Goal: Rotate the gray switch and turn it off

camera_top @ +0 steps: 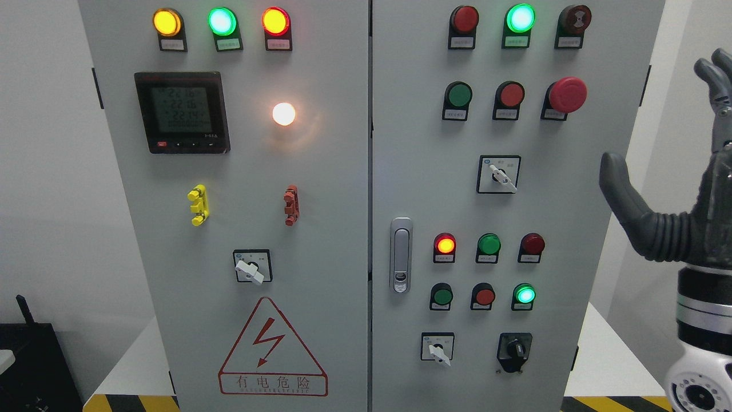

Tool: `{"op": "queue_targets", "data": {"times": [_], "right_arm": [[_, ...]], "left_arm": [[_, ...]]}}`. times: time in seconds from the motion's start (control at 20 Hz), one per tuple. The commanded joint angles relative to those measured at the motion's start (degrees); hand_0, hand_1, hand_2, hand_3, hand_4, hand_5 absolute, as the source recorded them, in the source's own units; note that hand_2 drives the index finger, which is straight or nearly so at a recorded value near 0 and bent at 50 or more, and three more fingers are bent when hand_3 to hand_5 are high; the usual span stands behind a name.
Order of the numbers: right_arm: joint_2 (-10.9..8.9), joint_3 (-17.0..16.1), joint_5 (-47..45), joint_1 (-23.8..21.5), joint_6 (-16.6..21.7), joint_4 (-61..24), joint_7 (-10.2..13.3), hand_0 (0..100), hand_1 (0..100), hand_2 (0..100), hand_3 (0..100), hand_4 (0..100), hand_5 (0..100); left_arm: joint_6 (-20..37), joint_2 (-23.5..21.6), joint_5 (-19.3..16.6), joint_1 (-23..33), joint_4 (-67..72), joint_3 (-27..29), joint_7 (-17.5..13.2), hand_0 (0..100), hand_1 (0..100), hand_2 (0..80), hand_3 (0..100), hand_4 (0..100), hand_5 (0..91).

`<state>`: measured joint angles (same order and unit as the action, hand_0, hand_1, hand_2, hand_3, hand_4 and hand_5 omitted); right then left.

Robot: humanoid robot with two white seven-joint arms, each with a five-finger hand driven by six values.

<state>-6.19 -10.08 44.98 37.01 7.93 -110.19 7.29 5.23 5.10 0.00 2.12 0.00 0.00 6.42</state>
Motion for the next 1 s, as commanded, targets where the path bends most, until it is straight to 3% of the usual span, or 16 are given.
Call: {"op": "queue_targets", "data": {"times": [0.0, 0.65, 0.7, 0.8, 0.9, 0.95], "right_arm": [[-0.31, -0.03, 0.02, 0.08, -0.02, 0.50, 0.00, 29, 40, 0, 0, 0, 0], [-0.40, 0.06, 0.02, 0.25, -2.56, 0.50, 0.00, 30, 44, 0, 0, 0, 0], [-0.40, 0.06, -0.06, 0.25, -3.00, 0.50, 0.09, 31, 44, 0, 4, 0, 0], [-0.31, 0.23, -0.15, 0.17, -3.71, 0.50, 0.00, 35, 43, 12, 22, 25, 24], [-0.22, 0.50, -0.15, 0.16, -3.80, 0.59, 0.00, 34, 42, 15, 31, 32, 32], [0.04, 0.59, -0.15, 0.16, -4.15, 0.59, 0.00, 33, 42, 19, 37, 39, 43]], "left_arm": [[-0.05, 0.00, -0.44, -0.01, 1.32, 1.85, -0.18, 12, 39, 0.0, 0, 0, 0.0], [-0.05, 0.00, -0.44, 0.08, 1.32, 1.85, -0.18, 12, 39, 0.0, 0, 0, 0.0], [-0.05, 0.00, -0.44, -0.01, 1.32, 1.85, -0.18, 12, 39, 0.0, 0, 0, 0.0], [-0.05, 0.00, -0.44, -0.01, 1.32, 1.85, -0.18, 12, 39, 0.0, 0, 0, 0.0], [-0.05, 0.00, -0.44, -0.01, 1.32, 1.85, -0.18, 12, 39, 0.0, 0, 0, 0.0], [-0.05, 0.00, -0.44, -0.01, 1.32, 1.85, -0.18, 12, 39, 0.0, 0, 0, 0.0]]}}
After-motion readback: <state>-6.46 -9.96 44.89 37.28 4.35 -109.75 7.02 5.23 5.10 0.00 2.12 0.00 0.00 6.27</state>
